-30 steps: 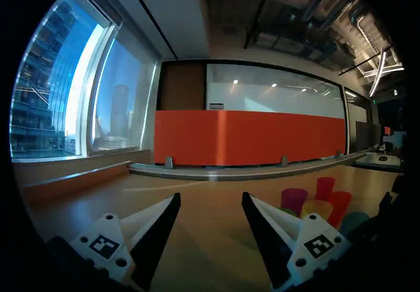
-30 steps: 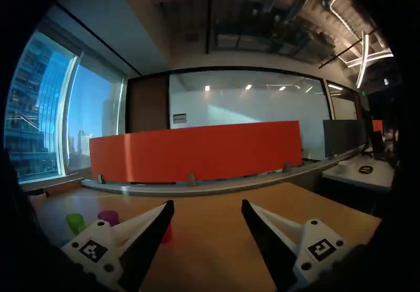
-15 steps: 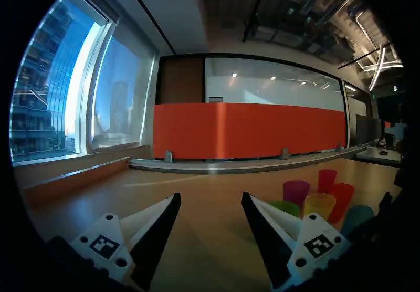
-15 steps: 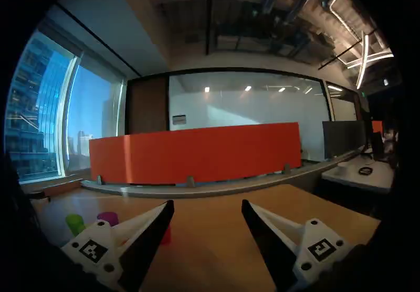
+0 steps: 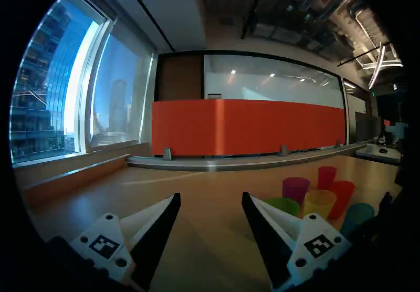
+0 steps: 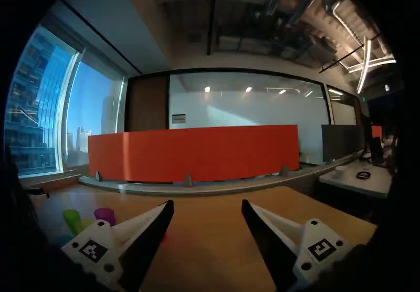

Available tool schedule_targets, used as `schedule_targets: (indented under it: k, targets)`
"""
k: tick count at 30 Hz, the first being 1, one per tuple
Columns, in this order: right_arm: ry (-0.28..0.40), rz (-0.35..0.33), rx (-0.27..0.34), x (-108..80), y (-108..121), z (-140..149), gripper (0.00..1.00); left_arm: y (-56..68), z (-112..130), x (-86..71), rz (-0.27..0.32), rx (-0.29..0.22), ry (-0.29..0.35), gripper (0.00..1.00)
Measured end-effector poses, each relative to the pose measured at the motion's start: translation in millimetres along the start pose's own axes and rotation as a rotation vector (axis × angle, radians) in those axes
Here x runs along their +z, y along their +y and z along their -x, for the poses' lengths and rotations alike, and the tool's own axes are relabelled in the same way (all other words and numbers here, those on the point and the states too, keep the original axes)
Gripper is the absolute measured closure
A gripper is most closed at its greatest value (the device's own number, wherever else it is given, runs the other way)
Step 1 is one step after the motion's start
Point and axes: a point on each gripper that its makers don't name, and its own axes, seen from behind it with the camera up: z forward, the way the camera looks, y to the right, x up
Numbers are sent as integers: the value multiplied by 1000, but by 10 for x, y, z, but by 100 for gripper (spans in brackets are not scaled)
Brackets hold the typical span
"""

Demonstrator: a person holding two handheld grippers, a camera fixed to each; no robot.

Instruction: Pour water

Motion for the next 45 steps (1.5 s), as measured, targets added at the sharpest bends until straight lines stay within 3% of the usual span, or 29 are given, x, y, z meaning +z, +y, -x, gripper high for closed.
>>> schedule_targets:
  k: [14, 33, 45]
  targets:
    - [-22, -16, -46, 50, -19, 257, 1, -13, -10, -12, -1, 1, -1, 14]
    - [11, -25, 86, 174, 38, 512, 1, -8, -13, -3, -1, 1, -1, 14]
    - [4, -13, 70, 259, 73, 580, 1, -14, -15, -11, -1, 1, -1, 14]
